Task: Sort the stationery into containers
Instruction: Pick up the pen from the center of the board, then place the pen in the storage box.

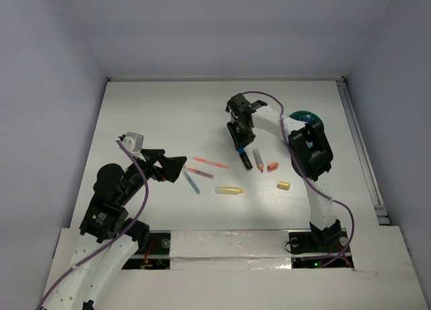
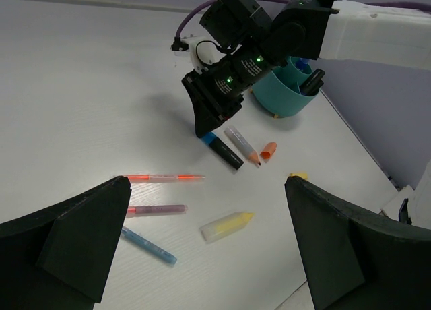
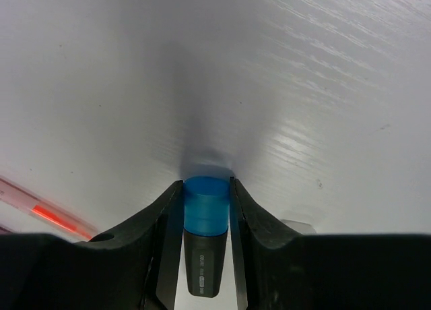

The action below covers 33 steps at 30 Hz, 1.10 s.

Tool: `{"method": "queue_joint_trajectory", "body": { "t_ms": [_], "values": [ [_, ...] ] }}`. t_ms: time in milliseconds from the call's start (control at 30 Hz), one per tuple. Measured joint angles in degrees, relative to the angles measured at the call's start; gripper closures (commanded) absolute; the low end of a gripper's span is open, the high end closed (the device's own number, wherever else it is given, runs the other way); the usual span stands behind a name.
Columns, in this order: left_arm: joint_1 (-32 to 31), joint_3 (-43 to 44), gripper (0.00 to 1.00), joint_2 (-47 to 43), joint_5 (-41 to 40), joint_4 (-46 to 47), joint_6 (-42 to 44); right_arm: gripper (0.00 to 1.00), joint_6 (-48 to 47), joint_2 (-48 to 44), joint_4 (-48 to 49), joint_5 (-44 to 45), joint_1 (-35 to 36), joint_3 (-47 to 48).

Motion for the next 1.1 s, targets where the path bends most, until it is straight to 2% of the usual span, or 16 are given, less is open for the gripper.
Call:
{"method": "queue_joint_trajectory", "body": {
  "t_ms": [233, 567, 733, 833, 1100],
  "values": [
    [0.0, 0.0, 0.01, 0.0, 0.0, 0.0, 0.0, 0.81, 2.9, -4.2, 5.2, -2.6, 0.0, -3.4],
    [0.0, 0.0, 0.01, 0.0, 0.0, 0.0, 0.0, 0.82, 6.1, -20.9, 20.7, -1.7, 0.1, -14.5],
    [0.0, 0.0, 0.01, 0.0, 0.0, 0.0, 0.0, 0.82, 9.0, -31.4, 31.5, 6.8, -0.3, -26.9],
    [0.0, 0.0, 0.01, 0.0, 0.0, 0.0, 0.0, 0.82, 11.0, -40.7, 36.9, 13.1, -1.7, -35.7],
    [0.0, 0.0, 0.01, 0.0, -0.2, 0.0, 0.0, 0.85, 13.7, -59.7, 50.7, 29.0, -12.2, -48.7]
  ]
}}
